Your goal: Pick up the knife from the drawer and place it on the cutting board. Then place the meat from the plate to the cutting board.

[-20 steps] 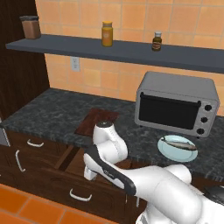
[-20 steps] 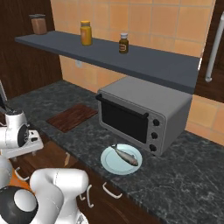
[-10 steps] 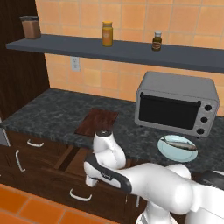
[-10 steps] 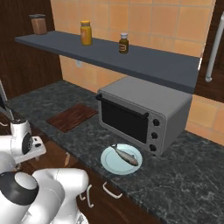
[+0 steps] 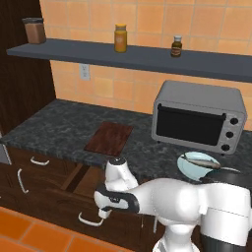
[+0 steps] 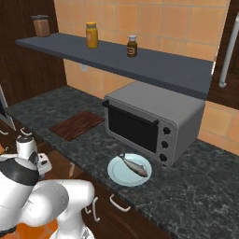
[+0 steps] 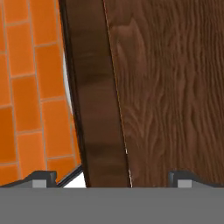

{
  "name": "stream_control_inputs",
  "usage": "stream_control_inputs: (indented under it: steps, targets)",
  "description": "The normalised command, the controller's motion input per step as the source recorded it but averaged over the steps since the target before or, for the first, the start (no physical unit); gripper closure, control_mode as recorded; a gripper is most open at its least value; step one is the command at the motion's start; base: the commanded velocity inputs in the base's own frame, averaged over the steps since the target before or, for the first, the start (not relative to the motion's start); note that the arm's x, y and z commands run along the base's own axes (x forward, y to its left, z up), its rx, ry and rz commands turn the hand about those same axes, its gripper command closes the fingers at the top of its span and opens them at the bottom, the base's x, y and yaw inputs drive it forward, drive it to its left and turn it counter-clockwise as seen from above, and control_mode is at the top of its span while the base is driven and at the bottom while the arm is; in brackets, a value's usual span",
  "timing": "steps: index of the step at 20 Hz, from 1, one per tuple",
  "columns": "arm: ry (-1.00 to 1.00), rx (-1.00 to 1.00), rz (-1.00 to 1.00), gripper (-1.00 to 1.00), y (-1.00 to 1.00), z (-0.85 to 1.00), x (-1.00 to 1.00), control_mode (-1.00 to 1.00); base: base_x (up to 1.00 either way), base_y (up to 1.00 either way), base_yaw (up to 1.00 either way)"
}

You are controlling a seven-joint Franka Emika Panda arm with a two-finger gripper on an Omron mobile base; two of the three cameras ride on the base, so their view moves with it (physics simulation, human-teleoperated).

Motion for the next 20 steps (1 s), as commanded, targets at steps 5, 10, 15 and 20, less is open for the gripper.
stream_control_inputs:
  steps: [5,10,15,20]
  targets:
    - [0.13,0.00,0.11,-1.00,0.49,-0.59,-0.42,-1.00,0.00,0.00,0.00]
    - [0.24,0.07,0.10,-1.00,0.94,-0.49,-0.98,-1.00,0.00,0.00,0.00]
    - [0.18,0.06,0.06,-1.00,0.97,-0.30,-1.00,-1.00,0.00,0.00,0.00]
    - [-0.11,0.00,0.01,-1.00,-0.03,0.66,-0.14,-1.00,0.00,0.00,0.00]
